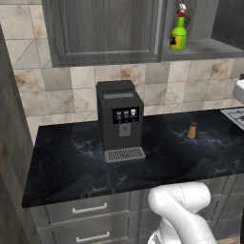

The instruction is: Pick the sponge and spray from the cabinet and place them on the counter.

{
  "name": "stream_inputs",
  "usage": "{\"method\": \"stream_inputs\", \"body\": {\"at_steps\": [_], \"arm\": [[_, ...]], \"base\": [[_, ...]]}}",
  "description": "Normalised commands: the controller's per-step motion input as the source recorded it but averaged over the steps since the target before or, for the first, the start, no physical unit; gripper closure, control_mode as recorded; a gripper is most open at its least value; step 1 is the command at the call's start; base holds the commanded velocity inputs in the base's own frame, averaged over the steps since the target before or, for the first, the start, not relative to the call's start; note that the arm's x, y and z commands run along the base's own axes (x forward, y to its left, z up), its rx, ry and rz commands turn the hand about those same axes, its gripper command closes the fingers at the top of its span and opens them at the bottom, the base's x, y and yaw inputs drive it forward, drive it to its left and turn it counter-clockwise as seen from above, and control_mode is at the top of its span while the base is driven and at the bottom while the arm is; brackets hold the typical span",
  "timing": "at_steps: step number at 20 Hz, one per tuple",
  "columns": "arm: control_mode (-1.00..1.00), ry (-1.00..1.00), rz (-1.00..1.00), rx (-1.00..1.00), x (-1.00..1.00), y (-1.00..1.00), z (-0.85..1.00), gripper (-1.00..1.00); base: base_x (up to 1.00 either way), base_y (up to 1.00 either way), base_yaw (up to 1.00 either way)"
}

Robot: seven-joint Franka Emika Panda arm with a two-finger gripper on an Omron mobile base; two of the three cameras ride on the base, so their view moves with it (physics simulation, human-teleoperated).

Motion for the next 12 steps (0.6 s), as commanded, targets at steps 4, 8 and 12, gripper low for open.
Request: {"method": "stream_inputs", "body": {"at_steps": [4, 8, 12], "arm": [[-1.0, -0.01, 0.02, 0.11, -0.04, 0.17, 0.0, -1.0], [-1.0, 0.0, 0.06, 0.16, 0.0, 0.25, 0.0, -1.0], [-1.0, -0.04, 0.09, 0.08, -0.01, 0.27, 0.0, -1.0]], "base": [[0.0, 0.0, 0.0], [0.0, 0.0, 0.0], [0.0, 0.0, 0.0]]}}
